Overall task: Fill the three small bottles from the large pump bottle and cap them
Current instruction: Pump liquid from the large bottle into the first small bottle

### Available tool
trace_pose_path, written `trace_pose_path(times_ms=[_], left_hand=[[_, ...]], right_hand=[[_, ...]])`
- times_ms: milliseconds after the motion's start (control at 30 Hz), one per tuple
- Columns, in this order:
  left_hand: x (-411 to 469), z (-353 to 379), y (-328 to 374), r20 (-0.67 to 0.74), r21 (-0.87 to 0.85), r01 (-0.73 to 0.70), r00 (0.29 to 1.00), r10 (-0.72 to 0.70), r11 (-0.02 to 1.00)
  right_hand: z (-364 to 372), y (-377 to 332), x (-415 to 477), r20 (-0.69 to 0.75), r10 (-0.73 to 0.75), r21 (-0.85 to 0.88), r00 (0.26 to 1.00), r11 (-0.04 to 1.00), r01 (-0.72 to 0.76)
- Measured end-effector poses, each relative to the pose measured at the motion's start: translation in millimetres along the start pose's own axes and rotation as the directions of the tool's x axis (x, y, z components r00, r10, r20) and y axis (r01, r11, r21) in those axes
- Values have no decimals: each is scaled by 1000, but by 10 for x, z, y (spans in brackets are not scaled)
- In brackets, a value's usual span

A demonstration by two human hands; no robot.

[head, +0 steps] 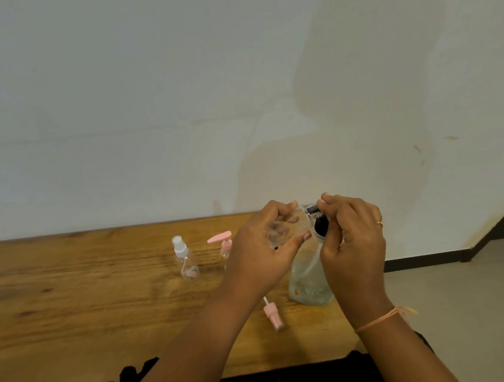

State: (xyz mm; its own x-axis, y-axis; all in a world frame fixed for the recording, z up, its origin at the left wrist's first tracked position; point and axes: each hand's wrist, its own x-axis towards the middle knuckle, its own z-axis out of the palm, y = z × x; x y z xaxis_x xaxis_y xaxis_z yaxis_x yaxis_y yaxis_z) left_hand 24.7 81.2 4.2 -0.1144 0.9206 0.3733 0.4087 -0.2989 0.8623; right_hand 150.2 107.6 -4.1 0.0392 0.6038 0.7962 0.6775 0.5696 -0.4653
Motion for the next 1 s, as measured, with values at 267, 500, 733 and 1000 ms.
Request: trace_pose_path(times_ms=[267,500,733,1000], left_hand=[[-44,1,19,-10,-2,-4,1000,4,1000],[-19,-24,8,-26,38,-39,999,40,999],[-4,5,-36,-2,75,-19,1000,19,997],[-8,6,11,-30,43,-49,998,50,998]], right_hand=[[-2,-19,-40,-40,7,26,999,1000,-6],[-29,-29,6,-46,-23,40,999,999,25],[69,68,-53,-7,8,15,1000,1000,-8],[-22,-46,17,-44,5,45,999,999,-3]])
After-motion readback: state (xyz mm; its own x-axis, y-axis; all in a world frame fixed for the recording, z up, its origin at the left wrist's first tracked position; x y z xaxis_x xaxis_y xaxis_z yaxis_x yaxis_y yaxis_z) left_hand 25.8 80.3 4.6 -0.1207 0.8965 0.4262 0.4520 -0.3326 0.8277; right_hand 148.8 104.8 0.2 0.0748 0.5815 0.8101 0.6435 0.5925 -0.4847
